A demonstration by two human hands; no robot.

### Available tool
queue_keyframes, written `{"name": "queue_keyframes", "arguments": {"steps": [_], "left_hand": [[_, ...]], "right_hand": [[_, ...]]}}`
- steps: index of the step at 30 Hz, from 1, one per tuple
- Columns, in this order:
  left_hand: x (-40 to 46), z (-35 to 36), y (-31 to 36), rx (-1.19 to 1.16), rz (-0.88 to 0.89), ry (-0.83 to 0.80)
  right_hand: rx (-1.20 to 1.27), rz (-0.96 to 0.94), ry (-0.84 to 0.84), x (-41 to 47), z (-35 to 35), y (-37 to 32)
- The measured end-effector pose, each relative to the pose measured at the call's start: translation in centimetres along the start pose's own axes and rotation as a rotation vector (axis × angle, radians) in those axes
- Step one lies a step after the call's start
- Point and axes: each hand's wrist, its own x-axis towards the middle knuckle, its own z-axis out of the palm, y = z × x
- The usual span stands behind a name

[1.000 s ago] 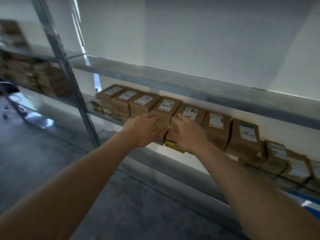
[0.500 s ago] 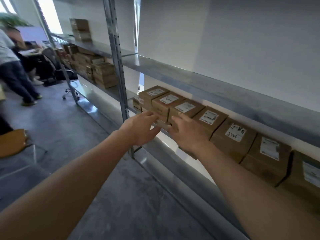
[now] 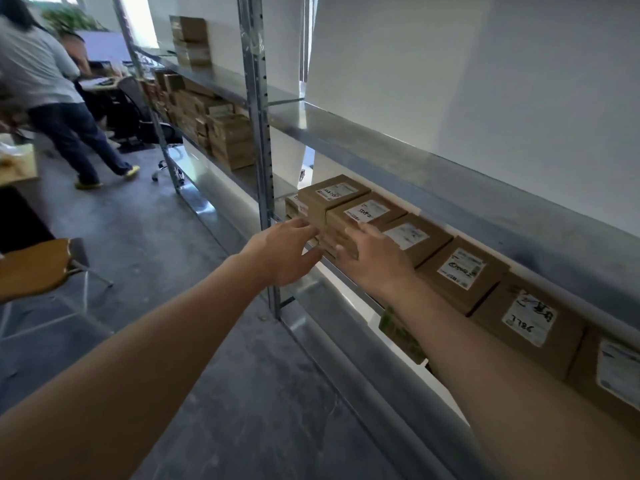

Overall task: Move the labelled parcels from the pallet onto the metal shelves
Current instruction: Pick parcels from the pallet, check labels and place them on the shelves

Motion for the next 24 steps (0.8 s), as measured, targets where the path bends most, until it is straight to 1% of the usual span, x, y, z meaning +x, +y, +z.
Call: {"name": "queue_keyframes", "arguments": {"steps": [7, 14, 19, 24], "left_hand": [[6.2, 1.4, -9.7, 0.028, 0.053, -0.047], [12.3, 1.5, -19.5, 0.055, 0.198, -0.139], [16.5, 1.1, -24.4, 0.05, 0.274, -0.189], [21.3, 2.2, -26.8, 0.013, 0.351, -0.231]], "right_hand": [[-0.037, 0.042, 0.009, 7.6, 3.5, -3.9], [-0.039, 0.216, 0.031, 15.2, 7.3, -8.6], [-0.031, 0.322, 0.036, 19.2, 8.7, -10.8], [-0.004, 0.396, 0.047, 22.9, 10.0, -10.6]]}}
